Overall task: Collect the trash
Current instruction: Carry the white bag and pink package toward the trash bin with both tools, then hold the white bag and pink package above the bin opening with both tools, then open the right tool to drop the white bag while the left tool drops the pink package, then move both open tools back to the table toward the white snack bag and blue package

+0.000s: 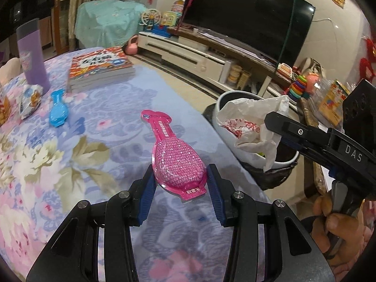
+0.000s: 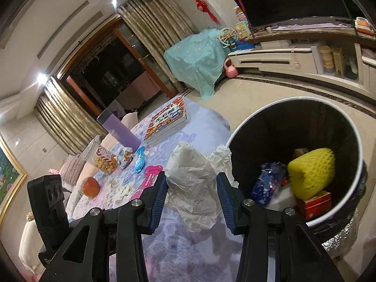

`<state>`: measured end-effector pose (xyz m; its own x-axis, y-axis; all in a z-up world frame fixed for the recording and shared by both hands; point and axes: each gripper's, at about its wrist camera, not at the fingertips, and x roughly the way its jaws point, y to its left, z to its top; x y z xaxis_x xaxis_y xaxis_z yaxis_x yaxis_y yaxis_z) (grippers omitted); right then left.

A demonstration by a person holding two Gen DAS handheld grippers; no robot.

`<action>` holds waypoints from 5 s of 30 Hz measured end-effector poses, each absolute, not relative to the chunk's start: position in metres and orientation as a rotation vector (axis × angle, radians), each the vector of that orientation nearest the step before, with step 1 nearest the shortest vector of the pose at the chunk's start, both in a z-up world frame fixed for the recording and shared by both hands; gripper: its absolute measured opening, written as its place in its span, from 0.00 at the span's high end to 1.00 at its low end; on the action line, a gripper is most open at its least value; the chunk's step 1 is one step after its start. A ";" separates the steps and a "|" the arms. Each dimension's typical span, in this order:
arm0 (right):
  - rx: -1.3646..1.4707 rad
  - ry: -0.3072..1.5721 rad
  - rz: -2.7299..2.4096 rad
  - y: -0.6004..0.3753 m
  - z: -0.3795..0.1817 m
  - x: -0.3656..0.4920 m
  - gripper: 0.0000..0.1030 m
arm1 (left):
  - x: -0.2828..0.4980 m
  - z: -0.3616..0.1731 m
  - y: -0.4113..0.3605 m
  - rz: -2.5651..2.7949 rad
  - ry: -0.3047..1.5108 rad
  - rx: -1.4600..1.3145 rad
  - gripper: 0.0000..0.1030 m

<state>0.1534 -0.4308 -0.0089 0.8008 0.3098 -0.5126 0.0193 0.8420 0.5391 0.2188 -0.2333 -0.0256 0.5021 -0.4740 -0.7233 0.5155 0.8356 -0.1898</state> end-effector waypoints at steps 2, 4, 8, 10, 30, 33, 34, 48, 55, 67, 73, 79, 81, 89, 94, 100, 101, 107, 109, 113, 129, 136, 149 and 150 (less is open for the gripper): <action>0.560 0.624 0.158 -0.436 -0.008 0.150 0.58 | 0.218 -0.024 -0.237 -0.604 0.855 0.056 0.60; 0.563 0.617 0.148 -0.442 -0.007 0.146 0.58 | 0.216 -0.023 -0.241 -0.609 0.854 0.060 0.60; 0.573 0.607 0.129 -0.453 -0.008 0.138 0.58 | 0.212 -0.021 -0.246 -0.619 0.850 0.067 0.60; 0.579 0.600 0.118 -0.458 -0.008 0.133 0.58 | 0.209 -0.019 -0.249 -0.624 0.846 0.072 0.60; 0.616 0.551 0.042 -0.502 -0.003 0.105 0.58 | 0.182 -0.006 -0.299 -0.715 0.820 0.131 0.60; 0.617 0.546 0.037 -0.503 -0.003 0.103 0.58 | 0.179 -0.004 -0.306 -0.723 0.816 0.140 0.60; 0.618 0.545 0.036 -0.504 -0.003 0.102 0.58 | 0.180 -0.004 -0.307 -0.725 0.815 0.144 0.60; 0.621 0.534 0.021 -0.509 -0.001 0.099 0.58 | 0.175 0.001 -0.330 -0.751 0.801 0.177 0.60; 0.610 0.535 0.013 -0.514 0.001 0.102 0.58 | 0.176 0.000 -0.341 -0.764 0.801 0.193 0.60; 0.593 0.560 -0.008 -0.519 0.000 0.115 0.57 | 0.187 -0.001 -0.357 -0.782 0.814 0.198 0.60; 0.592 0.573 -0.017 -0.518 -0.002 0.120 0.57 | 0.197 -0.005 -0.363 -0.781 0.823 0.201 0.60; 0.595 0.591 -0.021 -0.518 -0.004 0.125 0.57 | 0.204 -0.012 -0.370 -0.789 0.846 0.205 0.60; 0.598 0.594 -0.024 -0.519 -0.004 0.127 0.57 | 0.206 -0.013 -0.372 -0.789 0.852 0.207 0.60; 0.595 0.617 -0.027 -0.521 -0.005 0.136 0.55 | 0.213 -0.017 -0.376 -0.787 0.862 0.214 0.60; 0.593 0.625 -0.026 -0.520 -0.005 0.142 0.55 | 0.219 -0.020 -0.379 -0.789 0.879 0.208 0.60; 0.586 0.630 -0.026 -0.520 -0.005 0.146 0.55 | 0.224 -0.023 -0.379 -0.790 0.891 0.198 0.60; 0.586 0.630 -0.026 -0.520 -0.005 0.146 0.54 | 0.224 -0.023 -0.379 -0.790 0.893 0.198 0.60; 0.582 0.630 -0.028 -0.521 -0.005 0.147 0.53 | 0.227 -0.026 -0.379 -0.792 0.902 0.196 0.59; 0.588 0.629 -0.025 -0.522 -0.005 0.149 0.50 | 0.228 -0.026 -0.379 -0.791 0.905 0.196 0.59; 0.605 0.618 -0.028 -0.525 -0.004 0.147 0.33 | 0.227 -0.024 -0.378 -0.776 0.906 0.194 0.37; 0.599 0.607 0.024 -0.492 0.004 0.135 0.08 | 0.214 -0.023 -0.309 -0.686 0.889 0.080 0.33; 0.550 0.605 0.068 -0.450 0.006 0.132 0.05 | 0.213 -0.029 -0.262 -0.612 0.905 0.011 0.32; 0.510 0.688 0.169 -0.381 -0.013 0.149 0.04 | 0.214 -0.044 -0.152 -0.398 0.906 -0.102 0.27; 0.503 0.696 0.180 -0.374 -0.015 0.152 0.04 | 0.215 -0.046 -0.143 -0.382 0.906 -0.106 0.27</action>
<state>0.1522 -0.3736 -0.0149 0.7575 0.3218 -0.5680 0.0062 0.8664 0.4992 0.2150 -0.1428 -0.0459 0.5549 -0.3672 -0.7465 0.2785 0.9275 -0.2492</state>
